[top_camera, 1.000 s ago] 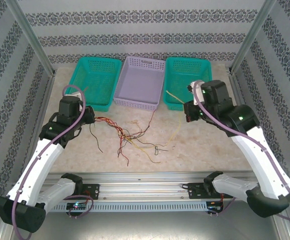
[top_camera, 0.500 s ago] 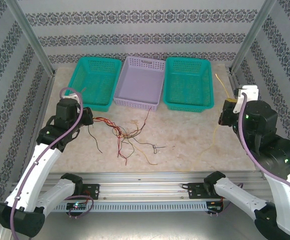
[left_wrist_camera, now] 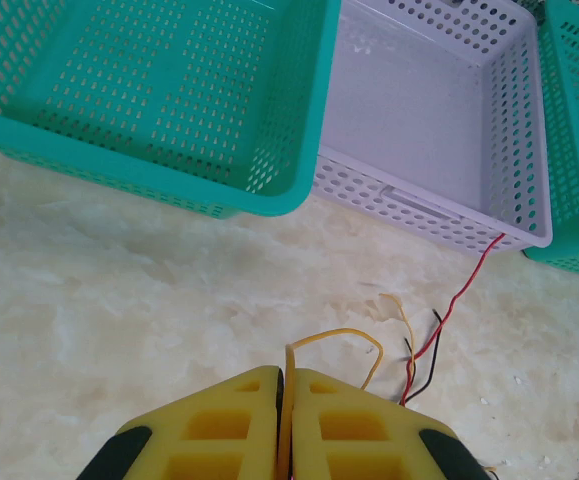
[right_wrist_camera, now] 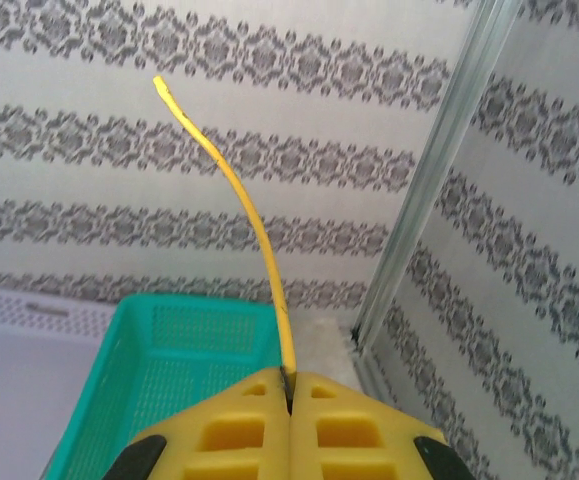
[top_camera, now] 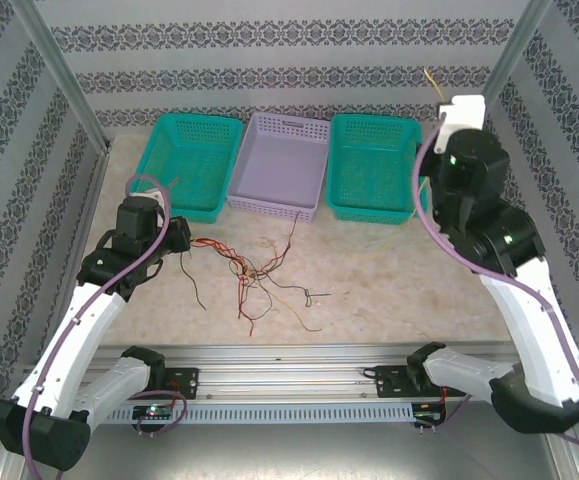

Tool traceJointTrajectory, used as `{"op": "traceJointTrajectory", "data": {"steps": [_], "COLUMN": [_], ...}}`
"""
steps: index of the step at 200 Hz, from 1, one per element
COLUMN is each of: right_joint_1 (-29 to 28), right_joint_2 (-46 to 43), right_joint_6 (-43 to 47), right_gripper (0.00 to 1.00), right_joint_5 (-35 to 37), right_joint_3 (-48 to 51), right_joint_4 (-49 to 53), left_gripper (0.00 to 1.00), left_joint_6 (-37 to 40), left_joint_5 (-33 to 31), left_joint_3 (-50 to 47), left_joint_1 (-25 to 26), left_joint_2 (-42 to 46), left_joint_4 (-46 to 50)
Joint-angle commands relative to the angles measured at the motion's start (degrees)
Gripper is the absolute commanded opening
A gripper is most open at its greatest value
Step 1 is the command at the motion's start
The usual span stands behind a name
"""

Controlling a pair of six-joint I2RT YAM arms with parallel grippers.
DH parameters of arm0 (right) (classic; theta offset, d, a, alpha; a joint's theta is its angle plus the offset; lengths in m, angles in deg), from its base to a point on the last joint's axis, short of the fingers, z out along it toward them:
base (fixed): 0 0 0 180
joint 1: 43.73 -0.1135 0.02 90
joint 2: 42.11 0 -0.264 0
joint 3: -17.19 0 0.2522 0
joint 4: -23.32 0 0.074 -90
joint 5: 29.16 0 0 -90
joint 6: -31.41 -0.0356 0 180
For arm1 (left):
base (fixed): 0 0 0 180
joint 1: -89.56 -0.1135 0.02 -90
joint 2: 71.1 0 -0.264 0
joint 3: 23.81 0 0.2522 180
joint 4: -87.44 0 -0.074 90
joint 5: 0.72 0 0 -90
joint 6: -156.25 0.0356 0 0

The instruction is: Untangle the cables

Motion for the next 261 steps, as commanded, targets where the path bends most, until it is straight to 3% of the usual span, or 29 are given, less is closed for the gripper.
{"op": "traceJointTrajectory", "data": {"steps": [1,65,118,167,220,261], "right_joint_1": [1.10,9.46,12.47,14.60,15.09,14.77], "right_joint_2": [5.19,22.17,32.78,41.65,44.28,47.65], "right_joint_6": [9.02,8.30,10.29,2.92,-6.23,-10.60], "right_gripper": [0.00,0.00,0.00,0.00,0.00,0.00], "right_joint_5": [4.29,1.90,3.01,0.41,-2.20,-4.77], "right_joint_3": [-2.94,-17.49,-20.36,-15.68,-2.01,1.66], "right_joint_4": [-14.67,-17.77,-22.00,-16.87,-17.49,-13.52], "left_gripper": [0.00,0.00,0.00,0.00,0.00,0.00], "left_joint_6": [0.08,-0.39,-0.45,-0.62,-0.54,-0.66], "left_joint_5": [1.79,3.58,4.38,4.91,5.41,5.96], "left_joint_3": [-0.94,-1.45,-1.71,-1.67,-1.77,-1.67], "left_joint_1": [-0.76,-0.80,-0.77,-0.78,-0.77,-0.76], "left_joint_2": [-0.06,-0.86,-1.26,-1.74,-2.09,-2.26], "left_joint_4": [-1.30,-2.26,-2.88,-3.21,-3.33,-3.45]}}
